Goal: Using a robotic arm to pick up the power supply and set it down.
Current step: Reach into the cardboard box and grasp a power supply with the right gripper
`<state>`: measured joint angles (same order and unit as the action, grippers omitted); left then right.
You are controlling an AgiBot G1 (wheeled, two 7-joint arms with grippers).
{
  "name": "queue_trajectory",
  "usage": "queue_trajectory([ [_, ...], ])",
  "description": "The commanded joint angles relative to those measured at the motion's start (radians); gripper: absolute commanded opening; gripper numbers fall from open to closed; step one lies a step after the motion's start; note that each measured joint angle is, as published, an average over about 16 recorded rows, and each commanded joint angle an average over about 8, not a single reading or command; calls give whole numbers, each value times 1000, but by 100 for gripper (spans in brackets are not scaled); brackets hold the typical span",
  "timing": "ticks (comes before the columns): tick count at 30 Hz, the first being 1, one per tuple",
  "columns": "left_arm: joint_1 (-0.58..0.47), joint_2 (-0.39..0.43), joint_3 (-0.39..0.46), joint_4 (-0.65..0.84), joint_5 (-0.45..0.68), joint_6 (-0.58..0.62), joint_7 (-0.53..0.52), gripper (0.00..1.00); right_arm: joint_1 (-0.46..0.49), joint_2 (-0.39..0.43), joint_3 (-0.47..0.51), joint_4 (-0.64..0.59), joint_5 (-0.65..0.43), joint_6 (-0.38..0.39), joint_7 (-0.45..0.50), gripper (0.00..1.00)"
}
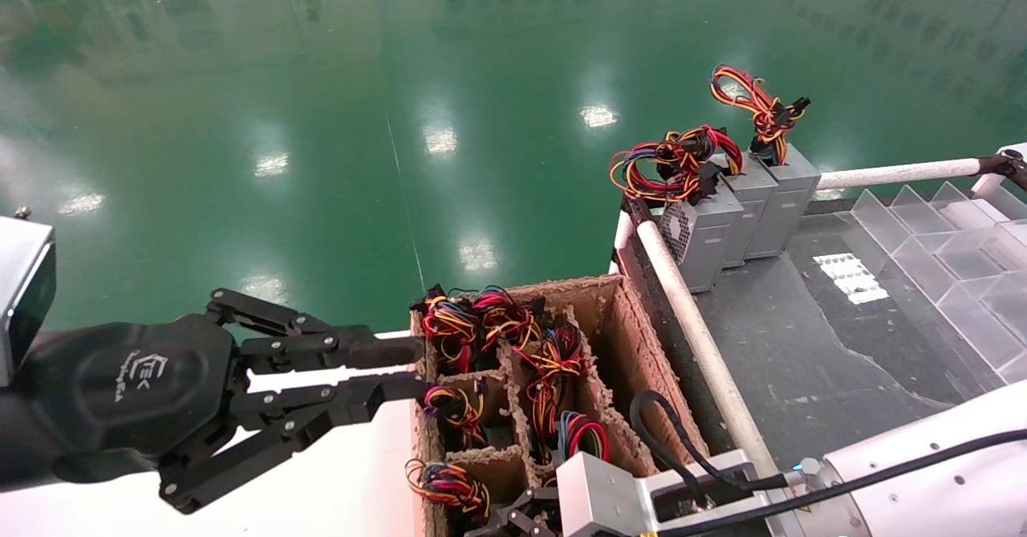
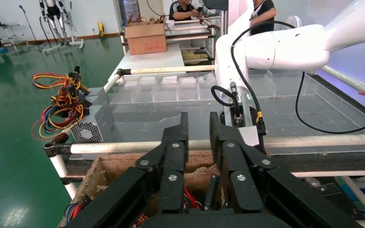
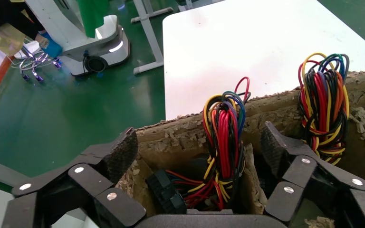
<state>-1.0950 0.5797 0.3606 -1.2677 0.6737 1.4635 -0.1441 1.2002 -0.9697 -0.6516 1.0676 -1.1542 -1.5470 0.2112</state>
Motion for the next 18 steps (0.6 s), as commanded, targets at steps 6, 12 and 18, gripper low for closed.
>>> queue_trajectory([
  [6,0,0,0,0,0,0,0,100,10,-8,-11,-27,-4,0,-13,0],
  [12,0,0,0,0,0,0,0,100,18,-13,-19,-44,-4,2,-21,0],
  [18,0,0,0,0,0,0,0,100,22,-20,-24,-53,-8,10,-27,0],
])
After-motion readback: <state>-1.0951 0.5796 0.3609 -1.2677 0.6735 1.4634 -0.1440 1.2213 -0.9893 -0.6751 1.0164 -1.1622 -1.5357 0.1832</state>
